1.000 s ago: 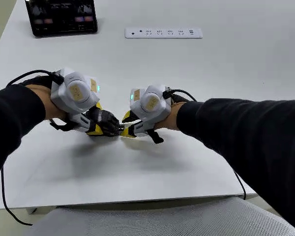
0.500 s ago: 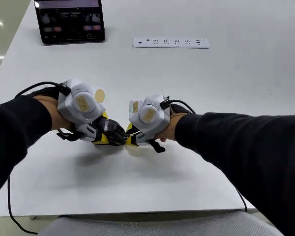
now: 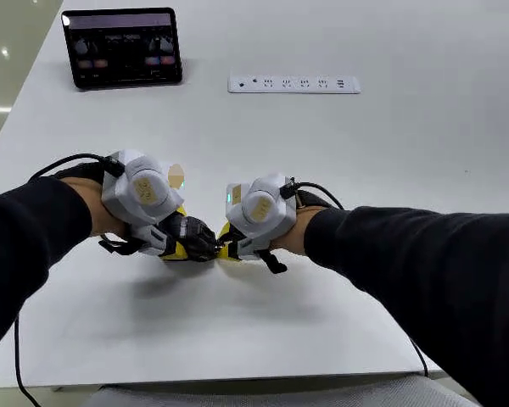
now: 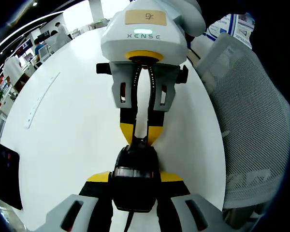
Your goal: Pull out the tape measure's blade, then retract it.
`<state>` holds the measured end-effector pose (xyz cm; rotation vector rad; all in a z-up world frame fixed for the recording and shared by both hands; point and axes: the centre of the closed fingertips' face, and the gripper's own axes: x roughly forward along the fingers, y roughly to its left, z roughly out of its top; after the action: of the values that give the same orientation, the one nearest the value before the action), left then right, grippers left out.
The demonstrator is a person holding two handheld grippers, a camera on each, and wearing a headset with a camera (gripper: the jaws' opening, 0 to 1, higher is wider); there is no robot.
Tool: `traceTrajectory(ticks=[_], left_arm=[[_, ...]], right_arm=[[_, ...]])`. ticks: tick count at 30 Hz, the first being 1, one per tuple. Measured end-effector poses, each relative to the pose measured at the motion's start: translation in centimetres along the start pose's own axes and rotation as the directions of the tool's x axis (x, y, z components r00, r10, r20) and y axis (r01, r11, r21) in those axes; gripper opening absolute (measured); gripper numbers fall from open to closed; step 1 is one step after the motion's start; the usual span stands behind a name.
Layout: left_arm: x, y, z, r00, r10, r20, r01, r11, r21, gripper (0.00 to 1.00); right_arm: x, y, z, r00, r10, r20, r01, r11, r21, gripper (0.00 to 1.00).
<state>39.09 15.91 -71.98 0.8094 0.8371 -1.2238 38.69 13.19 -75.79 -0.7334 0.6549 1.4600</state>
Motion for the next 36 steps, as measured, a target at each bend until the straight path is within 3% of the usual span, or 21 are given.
traceTrajectory(ticks=[36], left_arm=[[0.0,0.0,0.1,0.9999,0.009,0.009,-0.009,0.999,-0.039,0.31]], right_arm=[[-2.7,-0.3,-3.6,0.9991,0.004,-0.042,0.0,0.997,0.083,0.08]])
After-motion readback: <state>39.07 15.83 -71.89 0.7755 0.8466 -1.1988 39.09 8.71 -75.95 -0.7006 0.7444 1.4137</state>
